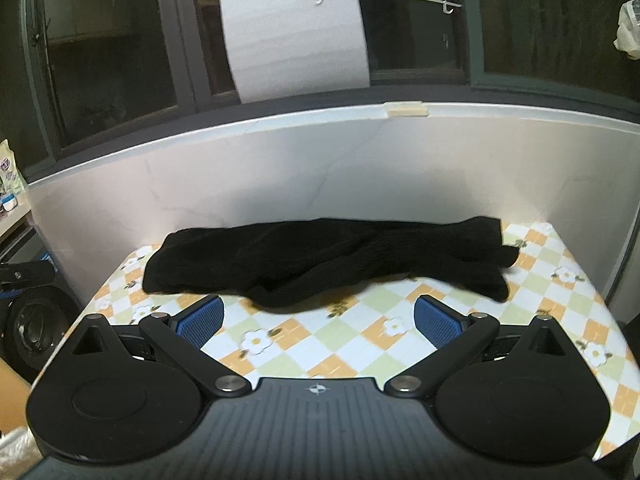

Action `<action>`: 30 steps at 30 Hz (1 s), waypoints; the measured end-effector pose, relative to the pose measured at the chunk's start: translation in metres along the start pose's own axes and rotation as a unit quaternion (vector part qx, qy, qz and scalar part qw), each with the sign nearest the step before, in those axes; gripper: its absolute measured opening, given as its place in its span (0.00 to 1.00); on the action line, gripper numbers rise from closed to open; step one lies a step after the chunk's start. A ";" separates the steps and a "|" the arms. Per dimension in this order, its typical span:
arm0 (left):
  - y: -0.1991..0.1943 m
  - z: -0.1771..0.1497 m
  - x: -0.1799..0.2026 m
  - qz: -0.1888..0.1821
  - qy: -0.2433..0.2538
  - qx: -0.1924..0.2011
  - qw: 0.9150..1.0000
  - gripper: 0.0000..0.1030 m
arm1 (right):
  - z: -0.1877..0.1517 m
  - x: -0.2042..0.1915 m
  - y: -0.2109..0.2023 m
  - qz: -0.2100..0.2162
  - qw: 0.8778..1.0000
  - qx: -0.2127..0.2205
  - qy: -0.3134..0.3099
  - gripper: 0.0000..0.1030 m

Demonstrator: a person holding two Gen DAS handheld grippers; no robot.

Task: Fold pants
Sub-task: 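Lower the right tool onto the pants waistband and close it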

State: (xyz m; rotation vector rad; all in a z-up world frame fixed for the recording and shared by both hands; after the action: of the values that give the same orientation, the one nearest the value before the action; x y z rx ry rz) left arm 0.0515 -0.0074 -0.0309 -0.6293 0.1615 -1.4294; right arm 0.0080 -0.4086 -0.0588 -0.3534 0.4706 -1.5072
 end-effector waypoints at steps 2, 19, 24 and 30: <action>0.003 0.002 0.000 0.007 -0.022 0.007 1.000 1.00 | 0.000 0.017 0.001 -0.007 1.000 0.002 -0.001 1.00; 0.039 -0.004 -0.007 0.073 -0.040 -0.033 0.996 1.00 | 0.018 0.068 0.058 -0.033 0.998 -0.040 -0.038 1.00; 0.060 0.004 -0.017 0.081 -0.037 -0.049 0.995 1.00 | 0.030 0.056 0.090 -0.037 0.997 -0.049 -0.037 1.00; 0.095 0.027 -0.039 0.079 -0.038 -0.055 0.995 1.00 | 0.045 0.036 0.137 -0.043 0.996 -0.068 -0.044 1.00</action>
State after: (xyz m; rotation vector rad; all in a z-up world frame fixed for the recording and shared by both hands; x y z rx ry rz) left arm 0.1409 0.0389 -0.0655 -0.7441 0.2275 -1.2489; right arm 0.1489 -0.4416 -0.0917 -0.5492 0.4946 -1.5394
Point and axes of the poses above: each gripper's, at about its wrist camera, not at the fingertips, and y roughly the way its jaws point, x to its right, z to its top, the point moved 5 cm from there along y, roughly the way its jaws point, and after that the axes turned 4 degrees about -y, right-handed, at the moved point
